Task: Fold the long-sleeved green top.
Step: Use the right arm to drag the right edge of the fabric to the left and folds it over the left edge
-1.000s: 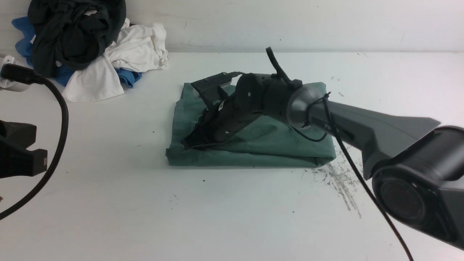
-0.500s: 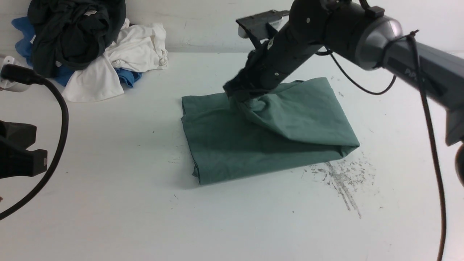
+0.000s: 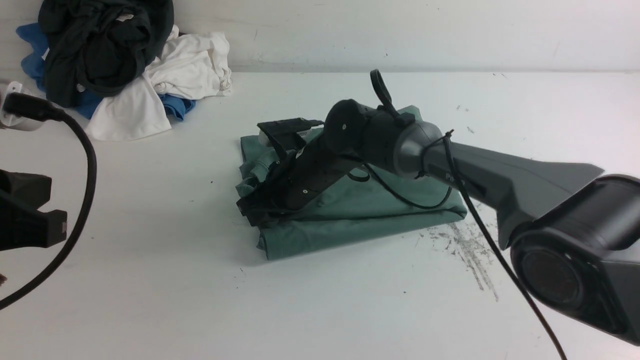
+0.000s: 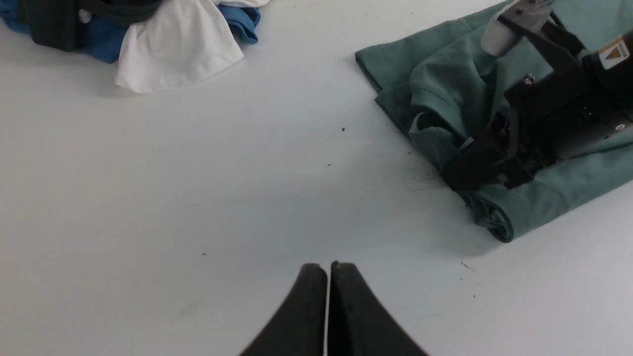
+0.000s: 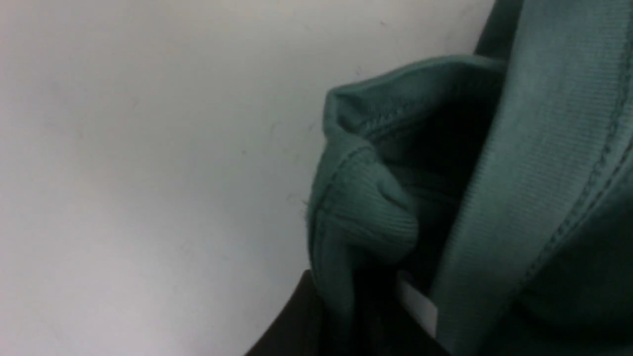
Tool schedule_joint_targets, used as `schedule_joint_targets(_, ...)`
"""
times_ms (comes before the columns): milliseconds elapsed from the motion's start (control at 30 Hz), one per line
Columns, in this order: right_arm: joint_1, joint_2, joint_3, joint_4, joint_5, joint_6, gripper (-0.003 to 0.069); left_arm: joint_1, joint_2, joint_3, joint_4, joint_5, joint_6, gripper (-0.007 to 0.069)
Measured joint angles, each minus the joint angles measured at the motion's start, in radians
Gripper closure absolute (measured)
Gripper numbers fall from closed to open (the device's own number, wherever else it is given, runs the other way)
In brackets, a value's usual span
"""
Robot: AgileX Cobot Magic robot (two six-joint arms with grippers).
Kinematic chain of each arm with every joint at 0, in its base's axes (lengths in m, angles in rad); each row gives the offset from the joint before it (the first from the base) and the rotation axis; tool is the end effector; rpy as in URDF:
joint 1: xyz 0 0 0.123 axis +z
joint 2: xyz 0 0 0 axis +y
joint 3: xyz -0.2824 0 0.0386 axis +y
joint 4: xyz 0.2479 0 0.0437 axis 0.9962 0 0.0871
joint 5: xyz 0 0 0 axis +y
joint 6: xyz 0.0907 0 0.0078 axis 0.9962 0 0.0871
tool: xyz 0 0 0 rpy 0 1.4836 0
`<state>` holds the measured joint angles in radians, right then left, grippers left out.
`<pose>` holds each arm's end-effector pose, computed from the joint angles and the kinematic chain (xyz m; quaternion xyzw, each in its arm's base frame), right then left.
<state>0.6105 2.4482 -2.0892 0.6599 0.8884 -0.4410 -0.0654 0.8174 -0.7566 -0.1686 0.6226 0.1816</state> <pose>0.4090 0.3391 0.1584 -0.3361 0.8758 0.3031 0.1678 0.1594 -0.0194 0.3335 0.0713 0.8784 -0.0482 0.4702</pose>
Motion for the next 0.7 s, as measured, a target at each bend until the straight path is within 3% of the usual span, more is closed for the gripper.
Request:
schedule_joint_targets(167,-0.016,-0.057,-0.114,0.029,0.071,0.000,0.0435,0.000,0.000,0.004,-0.005,0.000,0.000,0.0631)
schedule_joint_targets(300,-0.018,-0.105,-0.235,-0.035,0.132,0.007,0.0415,0.000,0.000,0.004,-0.014,0.000,0.000,0.0631)
schedule_joint_targets(533,-0.017,-0.052,-0.269,-0.149,0.186,0.084,0.0466,0.000,0.000,0.004,-0.022,0.000,0.000,0.0631)
schedule_joint_targets(700,-0.007,0.084,-0.266,-0.154,0.200,0.135,0.0568,0.000,0.000,0.004,-0.023,-0.001,0.000,0.0631)
